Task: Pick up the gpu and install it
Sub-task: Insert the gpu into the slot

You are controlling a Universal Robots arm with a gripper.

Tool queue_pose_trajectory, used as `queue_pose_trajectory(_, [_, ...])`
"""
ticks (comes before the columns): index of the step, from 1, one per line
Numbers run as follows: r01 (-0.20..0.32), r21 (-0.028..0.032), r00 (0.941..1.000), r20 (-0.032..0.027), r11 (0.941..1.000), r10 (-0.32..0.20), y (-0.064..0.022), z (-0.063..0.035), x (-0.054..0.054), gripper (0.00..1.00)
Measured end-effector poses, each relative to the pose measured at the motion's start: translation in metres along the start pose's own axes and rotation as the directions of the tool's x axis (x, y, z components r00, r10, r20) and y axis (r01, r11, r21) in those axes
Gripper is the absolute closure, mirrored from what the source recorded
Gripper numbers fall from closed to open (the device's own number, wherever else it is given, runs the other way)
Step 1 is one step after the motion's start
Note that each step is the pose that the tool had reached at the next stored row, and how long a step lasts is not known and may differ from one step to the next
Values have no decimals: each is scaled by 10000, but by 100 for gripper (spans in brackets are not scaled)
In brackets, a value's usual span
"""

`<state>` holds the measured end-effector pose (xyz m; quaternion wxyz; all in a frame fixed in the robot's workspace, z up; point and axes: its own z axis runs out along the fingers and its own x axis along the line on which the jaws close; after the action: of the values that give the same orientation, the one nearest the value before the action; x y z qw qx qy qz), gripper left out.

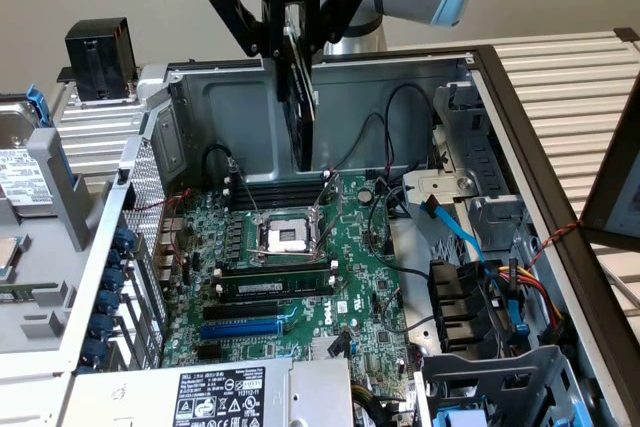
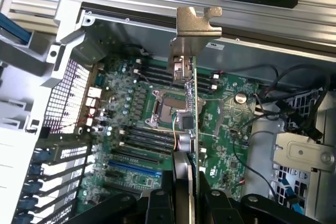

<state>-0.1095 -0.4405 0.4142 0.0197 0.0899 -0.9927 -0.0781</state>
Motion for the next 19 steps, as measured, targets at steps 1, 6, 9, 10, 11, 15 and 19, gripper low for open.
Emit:
queue_pose_trajectory(1, [166, 4, 9999, -27, 9999, -166, 0, 2, 0, 72])
queue_pose_trajectory(6, [1073, 19, 9941, -174, 9942, -1073, -2, 12, 0, 72])
queue_pose_trajectory(9, [1607, 20, 9867, -262, 9870, -1606, -3, 18, -1, 72])
queue_pose_trajectory(10, [1782, 20, 9836, -290, 9840, -1781, -3, 21, -1, 72])
queue_pose_trajectory(11, [1967, 19, 9800, -321, 9805, -1965, -4, 23, -1, 72])
queue_pose_trajectory(15, [2657, 10, 9631, -437, 9640, -2654, -5, 30, -1, 72])
queue_pose_trajectory(19, [3340, -7, 9411, -551, 9426, -3336, -6, 38, -1, 72])
